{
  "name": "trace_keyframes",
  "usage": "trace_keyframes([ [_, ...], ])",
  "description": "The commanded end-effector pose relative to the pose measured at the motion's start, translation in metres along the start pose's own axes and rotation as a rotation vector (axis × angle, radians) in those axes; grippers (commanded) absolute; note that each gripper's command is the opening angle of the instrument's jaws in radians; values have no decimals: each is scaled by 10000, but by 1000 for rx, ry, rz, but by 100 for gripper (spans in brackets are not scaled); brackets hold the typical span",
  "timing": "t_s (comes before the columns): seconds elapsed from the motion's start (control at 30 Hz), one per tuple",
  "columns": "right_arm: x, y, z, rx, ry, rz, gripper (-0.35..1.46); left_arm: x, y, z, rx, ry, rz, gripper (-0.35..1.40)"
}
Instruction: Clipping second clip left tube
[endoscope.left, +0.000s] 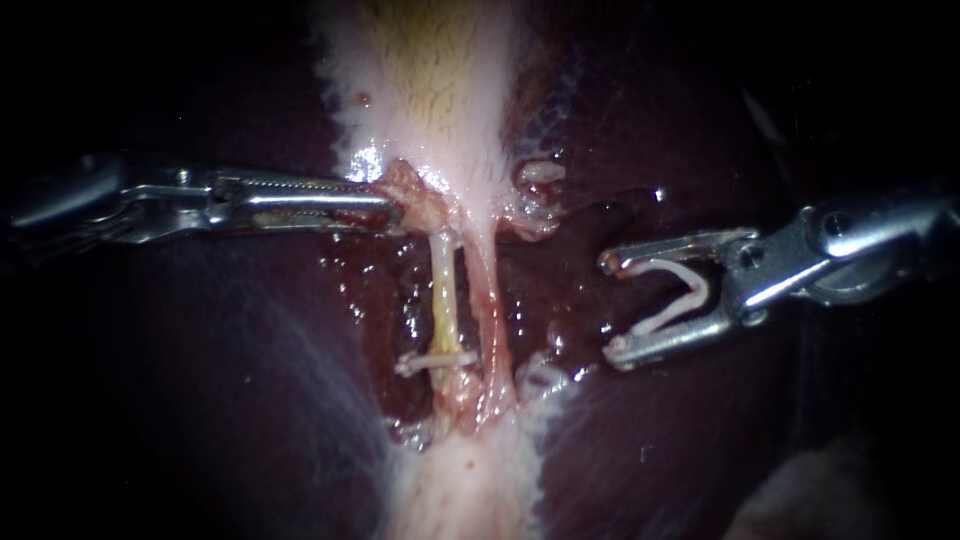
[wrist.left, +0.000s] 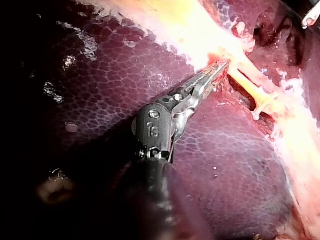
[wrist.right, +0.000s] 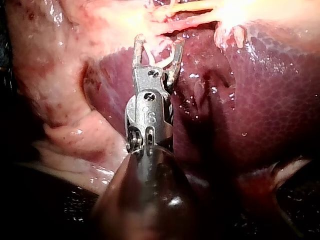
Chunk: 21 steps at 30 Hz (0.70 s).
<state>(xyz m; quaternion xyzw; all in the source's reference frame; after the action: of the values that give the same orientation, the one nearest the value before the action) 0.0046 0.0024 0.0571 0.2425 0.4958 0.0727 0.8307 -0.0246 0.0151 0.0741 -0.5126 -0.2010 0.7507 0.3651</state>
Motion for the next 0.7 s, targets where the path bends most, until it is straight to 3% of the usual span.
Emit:
trace_keyframes([
  [0.03,0,0,0,0,-1,0,50,0,0,-1,-1,0,0,-35],
  [0.27,0,0,0,0,-1,0,50,14,2,-24,-18,-8,-7,-35],
  [0.47,0,0,0,0,-1,0,50,41,18,-64,-17,21,-30,-35],
  [0.7,0,0,0,-1,-1,0,50,73,38,-100,-10,56,-10,-35],
])
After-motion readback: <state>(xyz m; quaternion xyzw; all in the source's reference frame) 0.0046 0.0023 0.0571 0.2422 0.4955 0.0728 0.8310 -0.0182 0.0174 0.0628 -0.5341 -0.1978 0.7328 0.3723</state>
